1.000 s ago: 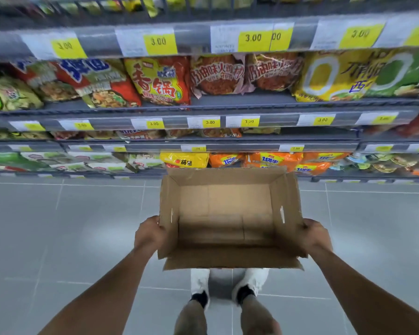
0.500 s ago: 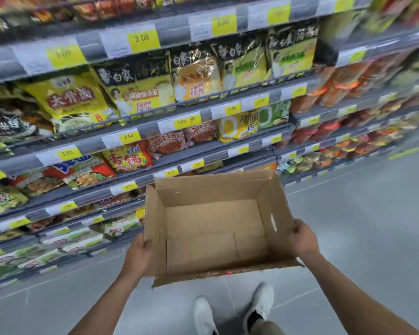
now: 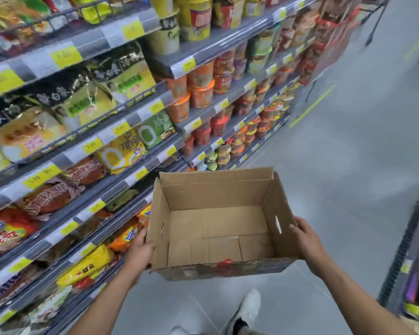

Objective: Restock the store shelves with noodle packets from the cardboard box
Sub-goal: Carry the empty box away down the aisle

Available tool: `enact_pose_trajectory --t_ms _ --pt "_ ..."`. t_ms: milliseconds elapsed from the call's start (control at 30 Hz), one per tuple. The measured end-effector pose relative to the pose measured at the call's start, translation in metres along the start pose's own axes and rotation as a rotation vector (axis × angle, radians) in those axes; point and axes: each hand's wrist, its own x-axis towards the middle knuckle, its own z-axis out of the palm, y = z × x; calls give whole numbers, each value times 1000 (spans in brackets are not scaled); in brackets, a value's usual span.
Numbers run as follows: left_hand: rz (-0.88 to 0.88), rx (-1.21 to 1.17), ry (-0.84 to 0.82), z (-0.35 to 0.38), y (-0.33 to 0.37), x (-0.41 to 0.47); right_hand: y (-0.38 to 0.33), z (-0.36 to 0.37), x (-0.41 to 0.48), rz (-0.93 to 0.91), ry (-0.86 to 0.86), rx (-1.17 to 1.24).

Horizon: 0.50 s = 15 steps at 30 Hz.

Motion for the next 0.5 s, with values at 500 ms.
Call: enact_pose_trajectory --t_ms 500 --pt "38 -53 -309 268 160 25 54 -218 82 162 228 408"
